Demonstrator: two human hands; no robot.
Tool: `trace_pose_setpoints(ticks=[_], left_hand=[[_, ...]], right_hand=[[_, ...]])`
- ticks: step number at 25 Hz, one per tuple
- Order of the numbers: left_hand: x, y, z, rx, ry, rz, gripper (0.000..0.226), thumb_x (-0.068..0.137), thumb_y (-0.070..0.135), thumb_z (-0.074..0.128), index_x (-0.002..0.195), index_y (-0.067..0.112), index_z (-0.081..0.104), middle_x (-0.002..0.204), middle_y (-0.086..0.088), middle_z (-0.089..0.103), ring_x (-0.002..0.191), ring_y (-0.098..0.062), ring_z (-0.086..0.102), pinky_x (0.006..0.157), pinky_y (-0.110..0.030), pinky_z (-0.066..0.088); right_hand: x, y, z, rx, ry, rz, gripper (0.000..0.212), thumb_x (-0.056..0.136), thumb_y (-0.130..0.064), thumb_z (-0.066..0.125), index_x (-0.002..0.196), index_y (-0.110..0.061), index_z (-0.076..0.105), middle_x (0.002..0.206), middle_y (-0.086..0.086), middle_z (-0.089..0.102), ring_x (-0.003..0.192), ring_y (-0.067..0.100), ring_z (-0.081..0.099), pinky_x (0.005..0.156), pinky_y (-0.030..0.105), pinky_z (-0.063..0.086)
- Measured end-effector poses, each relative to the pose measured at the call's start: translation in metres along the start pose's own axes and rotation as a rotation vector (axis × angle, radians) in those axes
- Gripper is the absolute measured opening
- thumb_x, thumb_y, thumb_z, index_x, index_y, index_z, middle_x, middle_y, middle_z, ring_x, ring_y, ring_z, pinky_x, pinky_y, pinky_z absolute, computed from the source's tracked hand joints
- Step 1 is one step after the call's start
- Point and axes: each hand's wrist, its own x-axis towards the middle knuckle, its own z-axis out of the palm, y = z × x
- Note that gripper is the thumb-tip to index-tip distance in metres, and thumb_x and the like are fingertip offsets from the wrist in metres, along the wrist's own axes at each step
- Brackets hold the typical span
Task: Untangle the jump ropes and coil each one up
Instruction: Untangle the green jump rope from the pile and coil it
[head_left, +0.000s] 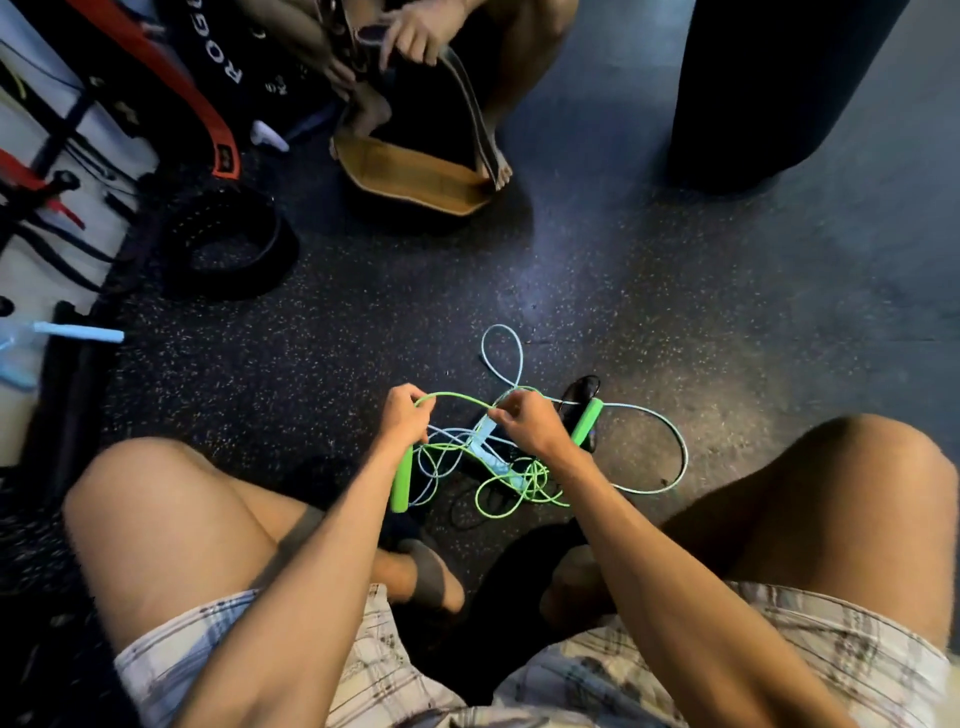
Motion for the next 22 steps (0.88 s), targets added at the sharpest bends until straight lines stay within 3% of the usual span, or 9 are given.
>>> trace_pose_setpoints(ticks=[2,4,7,9,11,14,18,20,22], left_hand=[[0.008,-0.026,0.015,-0.008,-0.054,-0.128,0.021,0.098,0.009,0.052,0.115,-0.001,0.050,0.064,-0.019,0.061,0.024,-0.008,0.046,0.026,-0.020,0.033],[0.019,-0.044,0.028,0.028,-0.079,-0.203,0.038,0.098,0.010,0.051,0.133,0.011,0.039,0.093,-0.025,0.064,0.034,-0.015,0.053,0.025,-0.021,0.034],[0.037,-0.066,0.040,0.233,-0.093,-0.243,0.064,0.095,0.012,0.055,0.147,0.037,0.026,0.104,-0.011,0.055,0.054,-0.026,0.064,0.033,-0.025,0.044],[0.050,-0.080,0.052,0.405,-0.142,-0.186,0.076,0.093,0.017,0.060,0.149,0.044,0.016,0.113,-0.006,0.054,0.081,-0.033,0.067,0.052,-0.034,0.055],[0.064,-0.088,0.066,0.580,-0.214,-0.137,0.082,0.091,0.027,0.066,0.150,0.044,0.012,0.134,-0.016,0.048,0.107,-0.039,0.060,0.084,-0.045,0.053],[0.083,-0.092,0.082,0.733,-0.294,-0.129,0.086,0.087,0.034,0.071,0.152,0.039,0.015,0.141,-0.024,0.036,0.115,-0.039,0.056,0.092,-0.044,0.045],[0.094,-0.110,0.097,0.835,-0.333,-0.111,0.052,0.089,0.030,0.069,0.134,0.023,0.044,0.131,-0.022,0.051,0.111,-0.039,0.059,0.085,-0.042,0.048],[0.098,-0.114,0.101,0.818,-0.273,-0.082,0.023,0.094,0.017,0.055,0.117,0.014,0.058,0.121,-0.021,0.062,0.109,-0.040,0.060,0.081,-0.042,0.048],[0.102,-0.111,0.105,0.743,-0.232,-0.076,0.022,0.092,0.005,0.046,0.106,0.009,0.062,0.114,-0.022,0.064,0.106,-0.042,0.061,0.077,-0.043,0.047]], right_hand=[[0.015,0.011,0.025,-0.042,-0.077,0.067,0.017,0.088,-0.034,0.068,0.085,-0.016,0.068,0.092,0.014,0.073,0.086,0.024,0.065,0.074,0.030,0.045],[0.028,0.022,0.047,-0.079,-0.123,0.117,0.019,0.086,-0.030,0.067,0.075,-0.018,0.058,0.090,0.015,0.070,0.090,0.026,0.065,0.074,0.029,0.042],[0.043,0.034,0.072,-0.143,-0.157,0.163,0.021,0.087,-0.024,0.064,0.104,-0.012,0.063,0.113,0.019,0.068,0.107,0.035,0.064,0.087,0.036,0.049],[0.052,0.043,0.086,-0.214,-0.187,0.189,0.042,0.088,-0.018,0.060,0.128,-0.009,0.051,0.124,0.023,0.063,0.115,0.040,0.060,0.092,0.042,0.048],[0.063,0.053,0.096,-0.281,-0.213,0.225,0.049,0.089,-0.017,0.058,0.133,-0.009,0.040,0.123,0.024,0.061,0.115,0.042,0.059,0.090,0.043,0.048],[0.076,0.065,0.104,-0.363,-0.249,0.247,0.056,0.087,-0.030,0.067,0.130,-0.010,0.037,0.121,0.018,0.062,0.112,0.040,0.062,0.087,0.043,0.049],[0.092,0.076,0.113,-0.471,-0.248,0.238,0.074,0.082,-0.041,0.073,0.136,-0.014,0.030,0.113,0.014,0.067,0.105,0.036,0.066,0.075,0.038,0.045],[0.097,0.080,0.117,-0.513,-0.216,0.184,0.064,0.086,-0.038,0.068,0.135,-0.017,0.032,0.107,0.013,0.068,0.100,0.036,0.067,0.069,0.037,0.041],[0.102,0.082,0.117,-0.557,-0.175,0.114,0.045,0.091,-0.028,0.057,0.131,-0.018,0.039,0.103,0.013,0.069,0.096,0.036,0.068,0.066,0.036,0.040]])
